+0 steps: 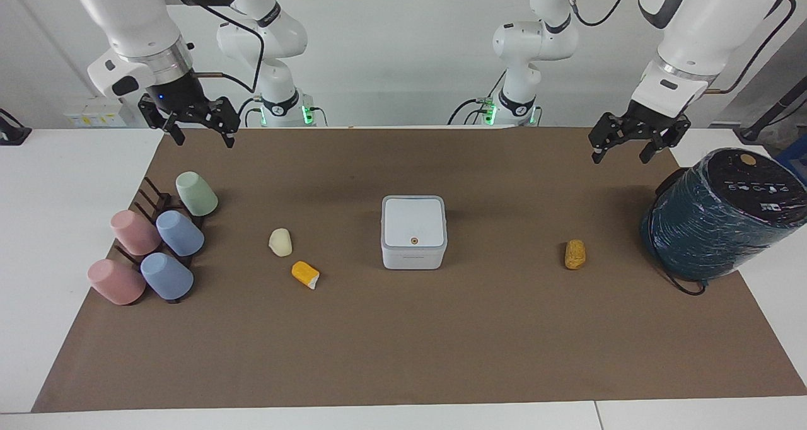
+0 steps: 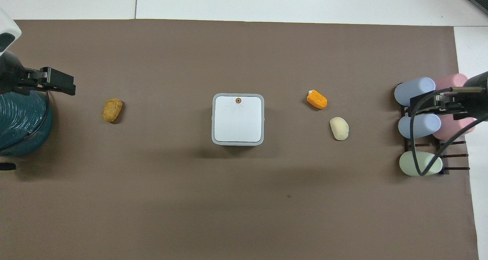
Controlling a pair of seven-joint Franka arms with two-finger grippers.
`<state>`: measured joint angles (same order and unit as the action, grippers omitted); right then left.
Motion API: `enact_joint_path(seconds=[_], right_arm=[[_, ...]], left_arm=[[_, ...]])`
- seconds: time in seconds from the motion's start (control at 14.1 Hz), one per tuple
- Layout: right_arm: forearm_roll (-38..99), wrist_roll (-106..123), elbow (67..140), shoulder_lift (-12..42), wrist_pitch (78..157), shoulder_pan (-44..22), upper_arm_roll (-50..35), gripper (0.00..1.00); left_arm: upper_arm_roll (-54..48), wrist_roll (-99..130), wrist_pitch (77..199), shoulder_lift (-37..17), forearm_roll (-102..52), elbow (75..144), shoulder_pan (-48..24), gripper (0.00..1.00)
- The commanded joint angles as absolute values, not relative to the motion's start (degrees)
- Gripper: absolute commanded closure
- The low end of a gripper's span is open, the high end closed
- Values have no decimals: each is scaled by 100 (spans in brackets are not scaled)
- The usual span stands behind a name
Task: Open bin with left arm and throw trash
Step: 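Reach the left gripper forward to the white bin lid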
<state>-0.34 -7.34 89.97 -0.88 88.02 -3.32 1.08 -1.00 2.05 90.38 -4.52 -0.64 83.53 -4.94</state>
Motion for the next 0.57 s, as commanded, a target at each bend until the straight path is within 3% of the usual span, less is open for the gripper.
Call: enact_joint_path(seconds=[0.0,0.5], right_arm=[[97,-606,9035,-123,8798,-264,97,0],[97,-606,9035,-123,8798,-264,97,0]], left_arm=[[-149,132,9192,-211,62,8666,-483,0],[-185,211,9184,-158,61,8815,-544,0]])
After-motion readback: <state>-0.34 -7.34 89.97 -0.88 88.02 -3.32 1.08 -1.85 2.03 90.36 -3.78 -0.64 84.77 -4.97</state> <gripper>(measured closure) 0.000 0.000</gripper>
